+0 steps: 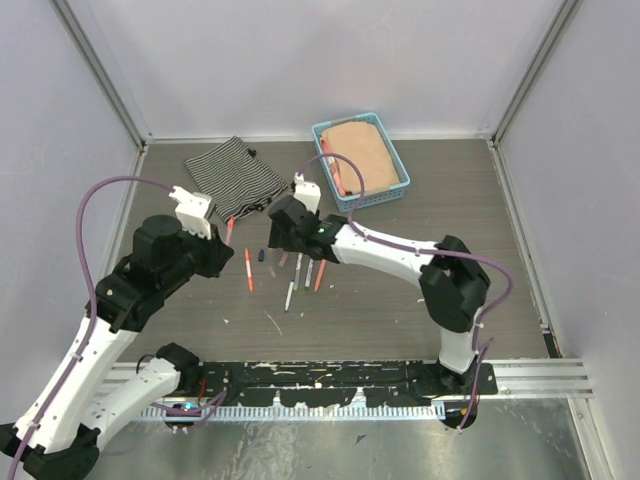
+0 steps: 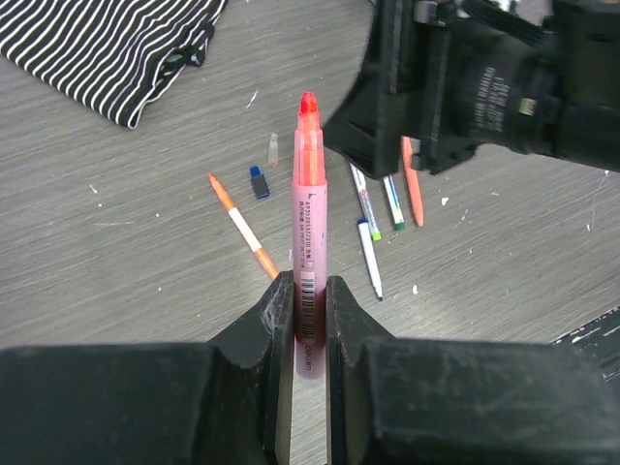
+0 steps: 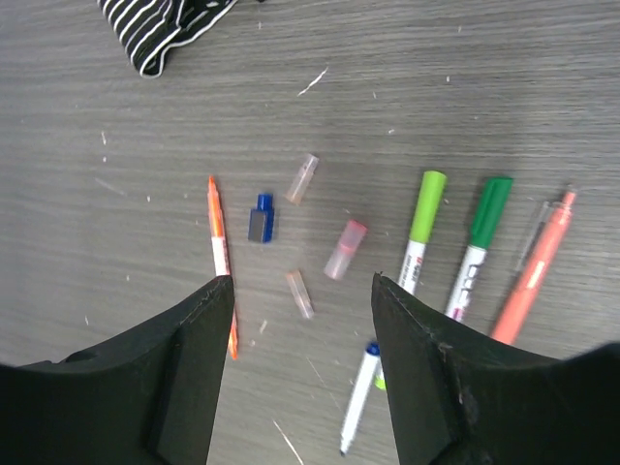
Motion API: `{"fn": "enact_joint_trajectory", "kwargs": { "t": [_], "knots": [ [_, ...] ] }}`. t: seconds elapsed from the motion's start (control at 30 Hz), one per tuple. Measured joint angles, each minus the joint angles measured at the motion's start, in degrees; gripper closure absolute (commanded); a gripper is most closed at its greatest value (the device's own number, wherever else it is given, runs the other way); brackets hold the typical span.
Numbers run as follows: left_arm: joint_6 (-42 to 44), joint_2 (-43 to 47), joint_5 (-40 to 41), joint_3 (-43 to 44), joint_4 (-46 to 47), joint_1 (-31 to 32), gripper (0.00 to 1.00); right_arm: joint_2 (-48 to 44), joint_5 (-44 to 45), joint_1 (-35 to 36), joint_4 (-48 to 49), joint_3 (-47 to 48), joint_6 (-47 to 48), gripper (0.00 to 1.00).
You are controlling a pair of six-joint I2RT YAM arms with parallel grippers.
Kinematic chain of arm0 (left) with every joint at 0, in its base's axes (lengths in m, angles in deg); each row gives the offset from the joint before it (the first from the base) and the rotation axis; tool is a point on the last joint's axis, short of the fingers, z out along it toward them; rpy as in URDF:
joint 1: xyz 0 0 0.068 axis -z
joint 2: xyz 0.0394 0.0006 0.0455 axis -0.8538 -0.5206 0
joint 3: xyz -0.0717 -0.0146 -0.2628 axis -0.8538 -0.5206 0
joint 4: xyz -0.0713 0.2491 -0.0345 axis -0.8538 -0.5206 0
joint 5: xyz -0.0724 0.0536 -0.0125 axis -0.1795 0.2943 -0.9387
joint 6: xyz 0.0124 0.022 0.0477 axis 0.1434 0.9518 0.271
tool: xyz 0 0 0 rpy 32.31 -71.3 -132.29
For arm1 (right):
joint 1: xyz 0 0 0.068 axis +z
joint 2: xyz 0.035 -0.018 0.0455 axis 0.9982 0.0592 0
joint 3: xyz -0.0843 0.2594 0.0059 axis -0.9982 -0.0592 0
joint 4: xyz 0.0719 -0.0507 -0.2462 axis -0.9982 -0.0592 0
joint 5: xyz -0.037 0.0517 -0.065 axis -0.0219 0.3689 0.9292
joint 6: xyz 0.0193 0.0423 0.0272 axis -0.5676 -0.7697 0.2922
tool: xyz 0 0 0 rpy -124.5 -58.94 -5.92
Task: Insert the pens into the pen caps
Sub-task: Pick up the pen cap from the center of the board.
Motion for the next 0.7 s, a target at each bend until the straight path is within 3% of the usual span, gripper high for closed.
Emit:
{"fn": "enact_joint_trajectory", "kwargs": {
  "t": [0.2, 0.7],
  "knots": [
    [-0.1, 2.6, 0.3, -2.3, -0.3, 0.0, 1.0, 9.8, 1.9, 0.0, -4.3, 9.8, -8.0, 0.37],
    [-0.3, 4.8, 2.3, -3.0, -0.3, 0.0, 1.0, 19.0, 4.9, 0.2, -11.7, 17.5, -18.6, 0.42]
  ]
}}
